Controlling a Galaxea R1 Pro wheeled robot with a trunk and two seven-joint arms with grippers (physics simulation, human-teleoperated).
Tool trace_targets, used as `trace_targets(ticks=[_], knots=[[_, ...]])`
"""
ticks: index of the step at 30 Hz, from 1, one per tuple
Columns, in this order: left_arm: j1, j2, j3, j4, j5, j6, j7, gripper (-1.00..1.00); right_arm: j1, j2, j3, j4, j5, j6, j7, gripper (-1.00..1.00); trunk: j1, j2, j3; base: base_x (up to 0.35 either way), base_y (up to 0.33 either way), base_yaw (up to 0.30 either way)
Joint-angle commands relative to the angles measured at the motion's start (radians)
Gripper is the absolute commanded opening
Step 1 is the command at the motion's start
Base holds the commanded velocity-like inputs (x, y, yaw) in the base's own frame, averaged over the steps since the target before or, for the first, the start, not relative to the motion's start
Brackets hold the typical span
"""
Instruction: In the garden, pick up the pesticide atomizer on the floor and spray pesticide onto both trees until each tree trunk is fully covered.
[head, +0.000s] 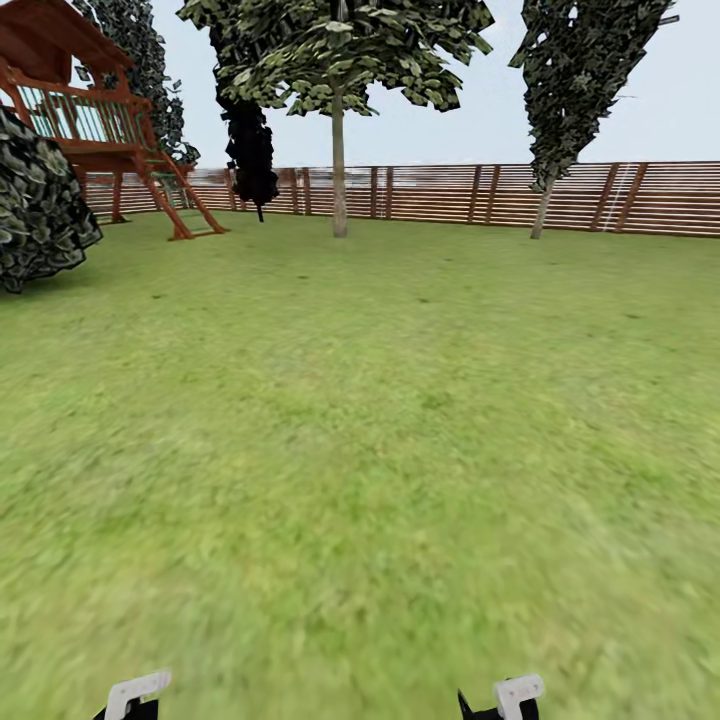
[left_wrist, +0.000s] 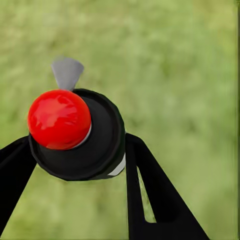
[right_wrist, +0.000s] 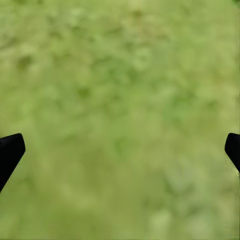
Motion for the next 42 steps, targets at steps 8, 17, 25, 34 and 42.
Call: trace_targets(ticks=[8, 17, 25, 34, 42], knots=[[0.000, 0.000, 0.000, 0.000, -0.001, -0.001, -0.007, -1.00, 0.000, 0.000, 0.000, 0.000, 0.000, 0.000, 0.000, 1.00, 0.000, 0.000, 0.000, 0.339, 0.000, 0.000], [0.000, -0.001, -0.001, 0.000, -0.002, -0.001, -0.007, -1.00, 0.000, 0.000, 0.000, 0.000, 0.000, 0.000, 0.000, 1.00, 0.000, 0.000, 0.000, 0.339, 0.000, 0.000], [0.000, -0.002, 0.000, 0.000, -0.001, 0.000, -0.007, -1.00, 0.000, 0.000, 0.000, 0.000, 0.000, 0.000, 0.000, 1.00, 0.000, 0.000, 0.000, 0.339, 0.000, 0.000], [0.000, -0.002, 0.000, 0.000, -0.001, 0.000, -0.007, -1.00, 0.000, 0.000, 0.000, 0.000, 0.000, 0.000, 0.000, 1.00, 0.000, 0.000, 0.000, 0.339, 0.000, 0.000], [0.000, -0.003, -0.001, 0.000, -0.003, 0.000, -0.006, -1.00, 0.000, 0.000, 0.000, 0.000, 0.000, 0.000, 0.000, 1.00, 0.000, 0.000, 0.000, 0.339, 0.000, 0.000]])
